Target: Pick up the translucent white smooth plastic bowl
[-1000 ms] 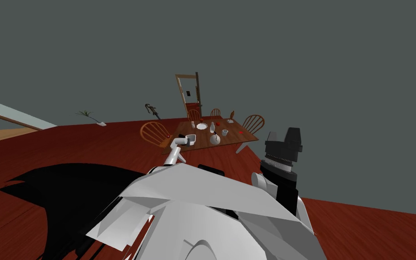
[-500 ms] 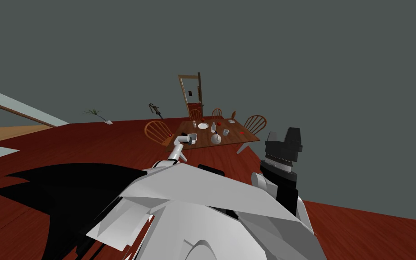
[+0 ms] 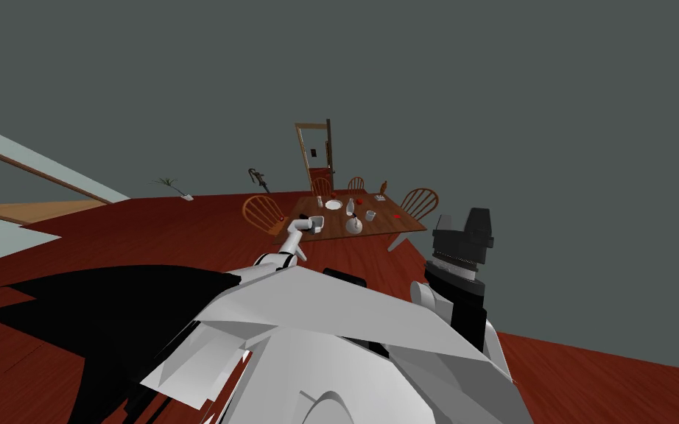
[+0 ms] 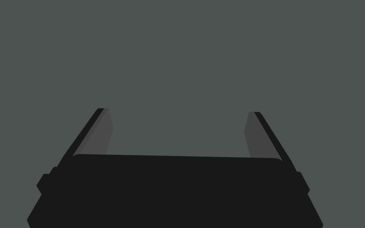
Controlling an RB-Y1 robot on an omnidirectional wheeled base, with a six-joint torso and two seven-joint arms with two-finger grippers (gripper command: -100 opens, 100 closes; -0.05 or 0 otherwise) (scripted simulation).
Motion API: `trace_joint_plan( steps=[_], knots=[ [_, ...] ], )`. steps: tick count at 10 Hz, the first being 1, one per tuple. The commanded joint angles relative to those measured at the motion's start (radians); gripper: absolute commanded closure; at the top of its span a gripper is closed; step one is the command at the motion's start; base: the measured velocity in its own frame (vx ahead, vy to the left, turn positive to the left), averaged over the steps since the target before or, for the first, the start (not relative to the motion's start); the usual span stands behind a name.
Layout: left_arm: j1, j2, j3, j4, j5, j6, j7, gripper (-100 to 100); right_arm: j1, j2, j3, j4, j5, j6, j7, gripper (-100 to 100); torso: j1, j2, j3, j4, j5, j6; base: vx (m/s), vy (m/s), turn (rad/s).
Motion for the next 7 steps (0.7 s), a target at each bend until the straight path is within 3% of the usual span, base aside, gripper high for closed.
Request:
trace_joint_plan(
  steps=[1,4,6,7],
  knots=[
    [-0.050,0.007,-0.002,0.050,-0.015,-0.045,-0.016,-100,0.000,0.000,0.000,0.000,0.000,0.000,0.000,0,0.000,0.000,0.000,0.000,0.000,0.000,-0.047,-0.004,0.195],
    [-0.124,0.007,-0.002,0.134,-0.015,-0.045,-0.016,-100,0.000,0.000,0.000,0.000,0.000,0.000,0.000,0,-0.001,0.002,0.001,0.001,0.000,0.000,-0.045,-0.007,0.030],
    [-0.124,0.007,-0.002,0.177,-0.015,-0.045,-0.016,-100,0.000,0.000,0.000,0.000,0.000,0.000,0.000,0,0.000,-0.001,0.000,0.000,0.000,0.000,0.004,0.001,0.003],
    [-0.173,0.014,-0.004,0.209,-0.029,-0.092,-0.034,-100,0.000,0.000,0.000,0.000,0.000,0.000,0.000,0,0.000,-0.001,-0.001,0.000,0.000,0.000,-0.050,-0.006,0.214]
  ],
)
